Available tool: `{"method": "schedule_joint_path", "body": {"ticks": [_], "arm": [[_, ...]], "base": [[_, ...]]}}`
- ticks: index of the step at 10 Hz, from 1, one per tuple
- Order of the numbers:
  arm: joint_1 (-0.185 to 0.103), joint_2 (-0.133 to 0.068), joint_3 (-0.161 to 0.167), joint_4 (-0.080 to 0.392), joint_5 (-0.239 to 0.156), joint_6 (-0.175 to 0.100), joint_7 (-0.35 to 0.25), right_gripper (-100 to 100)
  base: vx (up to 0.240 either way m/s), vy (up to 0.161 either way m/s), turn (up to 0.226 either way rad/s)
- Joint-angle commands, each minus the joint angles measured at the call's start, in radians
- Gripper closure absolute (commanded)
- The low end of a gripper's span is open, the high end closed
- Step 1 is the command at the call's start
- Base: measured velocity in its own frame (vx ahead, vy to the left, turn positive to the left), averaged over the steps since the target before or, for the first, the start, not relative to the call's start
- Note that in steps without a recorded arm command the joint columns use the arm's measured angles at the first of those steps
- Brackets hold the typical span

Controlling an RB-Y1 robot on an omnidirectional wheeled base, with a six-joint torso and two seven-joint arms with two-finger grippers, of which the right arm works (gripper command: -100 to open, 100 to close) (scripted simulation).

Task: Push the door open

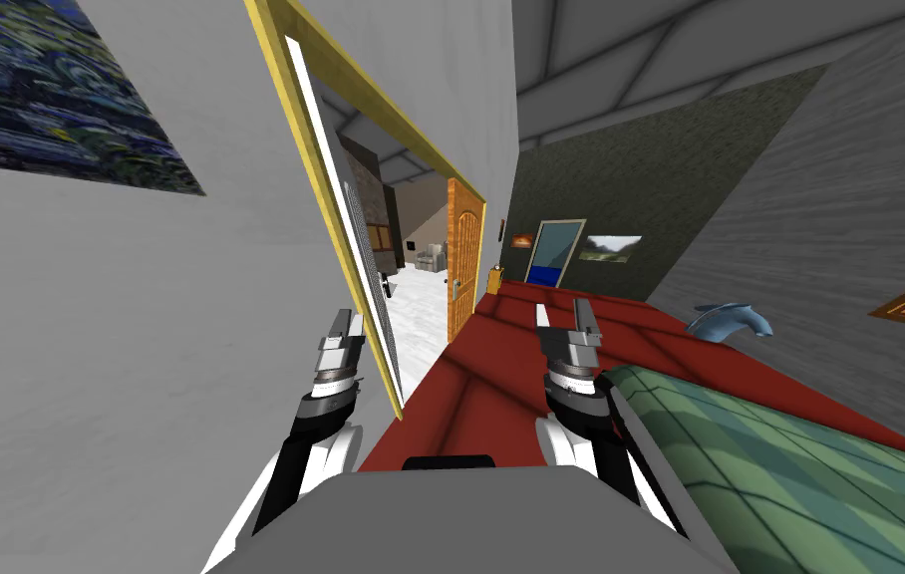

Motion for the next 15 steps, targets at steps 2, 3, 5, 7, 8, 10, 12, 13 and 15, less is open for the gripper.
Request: {"method": "schedule_joint_path", "body": {"ticks": [2,3,5,7,8,10,12,13,15], "arm": [[-0.028,-0.020,0.016,0.046,-0.007,0.003,0.000,-100],[-0.038,-0.026,0.022,0.064,-0.010,0.005,0.000,-100],[-0.063,-0.040,0.036,0.105,-0.016,0.008,0.000,-100],[-0.086,-0.052,0.049,0.144,-0.022,0.010,-0.001,-100],[-0.102,-0.059,0.058,0.170,-0.026,0.012,-0.001,-100],[-0.131,-0.070,0.074,0.218,-0.033,0.016,-0.001,-100],[-0.150,-0.077,0.085,0.250,-0.038,0.018,-0.001,-100],[-0.160,-0.081,0.090,0.267,-0.041,0.019,-0.001,-100],[-0.192,-0.091,0.109,0.321,-0.049,0.023,-0.001,-100]], "base": [[0.111,-0.041,0.046],[0.160,-0.074,0.040],[0.121,-0.072,0.039],[0.122,-0.068,0.040],[0.142,-0.059,0.056],[0.122,-0.060,0.040],[0.123,-0.078,0.044],[0.087,-0.056,0.031],[0.119,-0.087,0.062]]}}
